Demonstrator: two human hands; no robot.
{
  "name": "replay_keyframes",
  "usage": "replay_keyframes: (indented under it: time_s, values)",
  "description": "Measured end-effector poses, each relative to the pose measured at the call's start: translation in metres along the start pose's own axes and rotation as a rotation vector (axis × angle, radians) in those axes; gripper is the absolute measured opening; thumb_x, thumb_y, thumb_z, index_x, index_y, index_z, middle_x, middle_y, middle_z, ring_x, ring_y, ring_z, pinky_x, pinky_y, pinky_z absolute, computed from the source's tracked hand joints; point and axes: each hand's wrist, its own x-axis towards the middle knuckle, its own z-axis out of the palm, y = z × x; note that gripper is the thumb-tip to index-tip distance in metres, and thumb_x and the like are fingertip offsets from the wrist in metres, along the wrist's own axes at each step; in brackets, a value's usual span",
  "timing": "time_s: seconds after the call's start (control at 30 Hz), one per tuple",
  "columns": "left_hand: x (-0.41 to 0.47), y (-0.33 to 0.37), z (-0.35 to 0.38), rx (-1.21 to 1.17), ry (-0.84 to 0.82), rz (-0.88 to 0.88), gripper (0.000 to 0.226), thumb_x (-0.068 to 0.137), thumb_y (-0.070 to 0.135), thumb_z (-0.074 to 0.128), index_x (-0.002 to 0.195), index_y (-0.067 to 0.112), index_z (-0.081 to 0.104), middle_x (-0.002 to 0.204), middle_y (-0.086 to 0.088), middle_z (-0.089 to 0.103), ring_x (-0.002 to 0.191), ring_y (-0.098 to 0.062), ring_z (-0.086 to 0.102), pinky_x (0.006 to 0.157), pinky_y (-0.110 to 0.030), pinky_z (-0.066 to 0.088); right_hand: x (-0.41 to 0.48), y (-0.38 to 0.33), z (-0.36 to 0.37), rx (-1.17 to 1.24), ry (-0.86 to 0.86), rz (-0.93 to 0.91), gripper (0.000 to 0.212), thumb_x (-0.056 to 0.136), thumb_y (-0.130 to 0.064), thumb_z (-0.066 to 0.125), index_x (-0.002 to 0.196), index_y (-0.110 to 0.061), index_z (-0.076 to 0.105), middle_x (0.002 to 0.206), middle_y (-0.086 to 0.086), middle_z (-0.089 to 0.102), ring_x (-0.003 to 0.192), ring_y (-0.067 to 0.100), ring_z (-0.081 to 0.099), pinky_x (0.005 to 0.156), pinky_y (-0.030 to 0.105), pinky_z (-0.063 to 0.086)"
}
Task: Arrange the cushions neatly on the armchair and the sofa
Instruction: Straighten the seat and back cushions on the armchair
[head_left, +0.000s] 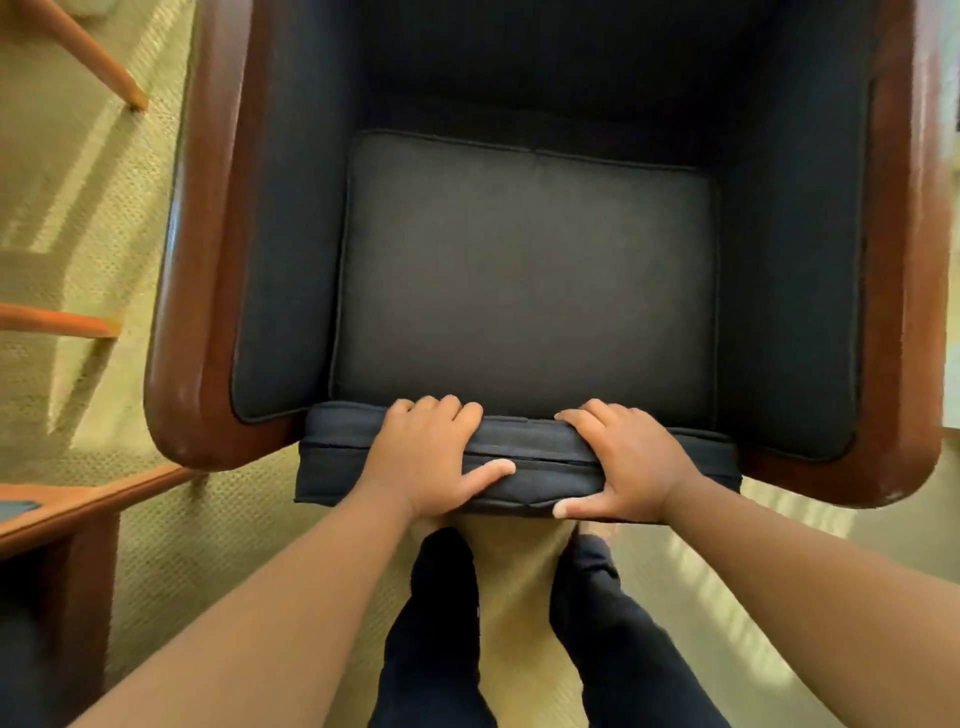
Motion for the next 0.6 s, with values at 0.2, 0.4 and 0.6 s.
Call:
replay_keyframes:
  time_s: [0.2,0.4,0.6]
  values:
    - [0.003,0.001,0.006,0.018,0.061,-0.005,0.073,0.087,0.082,0.023,0.114,0.024,0.058,0.101,0.004,0.061,0.094,-0.024,0.059,0.084,-0.043,0.044,0.003,0.004,0.001,0.027,-0.028,0.068,0.1,0.072,-0.098,0.037,0.145,-0.031,0.043,0.127,-0.01,0.056,0.111,0.014,0.057,0.09,0.034,0.047]
    - [0.009,0.002,0.006,0.033,0.064,-0.025,0.071,0.088,0.081,0.021,0.108,0.025,0.058,0.095,0.006,0.06,0.089,-0.022,0.059,0.081,-0.041,0.044,0.02,0.0,0.007,0.151,0.134,0.381,0.052,0.097,-0.069,0.028,0.088,-0.03,0.061,0.088,-0.01,0.06,0.087,0.017,0.062,0.065,0.034,0.043]
    - [0.003,0.0,0.008,0.063,0.093,0.003,0.064,0.091,0.075,0.026,0.107,0.023,0.059,0.093,0.006,0.059,0.086,-0.021,0.056,0.081,-0.04,0.043,0.062,0.01,-0.019,0.265,-0.238,0.607,0.048,0.08,-0.067,0.072,0.09,-0.02,0.066,0.087,-0.001,0.065,0.084,0.022,0.063,0.072,0.036,0.055]
